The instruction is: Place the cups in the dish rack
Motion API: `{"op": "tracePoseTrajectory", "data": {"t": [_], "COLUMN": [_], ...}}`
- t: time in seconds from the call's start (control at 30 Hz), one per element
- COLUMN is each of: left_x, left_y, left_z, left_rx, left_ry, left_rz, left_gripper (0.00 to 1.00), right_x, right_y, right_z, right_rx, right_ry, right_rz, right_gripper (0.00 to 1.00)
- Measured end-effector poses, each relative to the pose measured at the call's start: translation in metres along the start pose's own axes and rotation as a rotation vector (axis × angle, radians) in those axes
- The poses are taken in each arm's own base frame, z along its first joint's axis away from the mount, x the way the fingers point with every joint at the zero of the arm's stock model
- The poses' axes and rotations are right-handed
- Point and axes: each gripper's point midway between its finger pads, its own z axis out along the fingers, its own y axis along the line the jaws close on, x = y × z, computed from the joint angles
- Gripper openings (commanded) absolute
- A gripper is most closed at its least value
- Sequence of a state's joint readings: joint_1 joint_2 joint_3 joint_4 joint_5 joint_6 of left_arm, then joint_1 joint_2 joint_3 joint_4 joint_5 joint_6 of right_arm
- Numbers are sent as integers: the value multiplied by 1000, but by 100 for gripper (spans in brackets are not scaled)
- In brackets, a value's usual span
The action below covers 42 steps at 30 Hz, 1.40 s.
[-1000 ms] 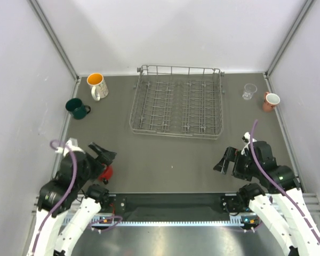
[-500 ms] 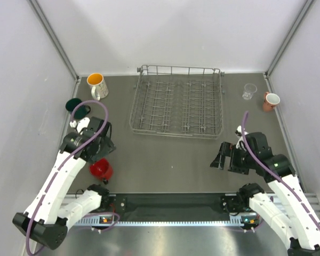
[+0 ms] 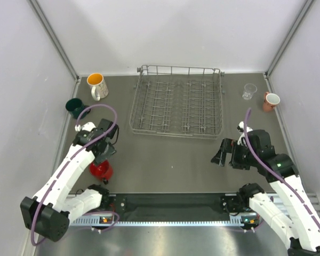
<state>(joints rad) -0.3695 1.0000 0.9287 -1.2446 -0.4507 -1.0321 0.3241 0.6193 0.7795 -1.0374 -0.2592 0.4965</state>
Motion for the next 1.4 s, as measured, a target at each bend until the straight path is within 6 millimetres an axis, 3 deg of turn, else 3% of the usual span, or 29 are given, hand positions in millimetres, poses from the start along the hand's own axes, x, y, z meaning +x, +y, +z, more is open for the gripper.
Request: {"op": "tracePoseTrajectory", "data": {"t": [0.4,0.7,0.93,0.97,1.03,1.1,1.4], "left_x": [17,31,30,30,32,31,30], "left_y": [4,10,4,3,0,-4,-10], "left_z": [30,48,51,52,53,53,40], "left_rx": [-67,-105,-81,-78,-72,-54,-9], "left_ry": [22,44,37,41,48,51,82], "left_rz": [-5,9,-2,1,7,12,35], "left_gripper": [58,52,33,23,15,0,0], "right_x": [-2,0,5,6,8,9,-1], "right_y": [1,3,2,2,1,2,14], "right_z": [-8,-13,-16,-16,-17,-20,-39], "right_rx": [-15,-26,-26,-24,-18,-14,-35], "right_ry": [-52,-71,-70,-65,-51,-29,5], "right_rz": [-2,20,29,30,31,23,-104], "right_gripper": [100,100,100,100,100,100,100]}}
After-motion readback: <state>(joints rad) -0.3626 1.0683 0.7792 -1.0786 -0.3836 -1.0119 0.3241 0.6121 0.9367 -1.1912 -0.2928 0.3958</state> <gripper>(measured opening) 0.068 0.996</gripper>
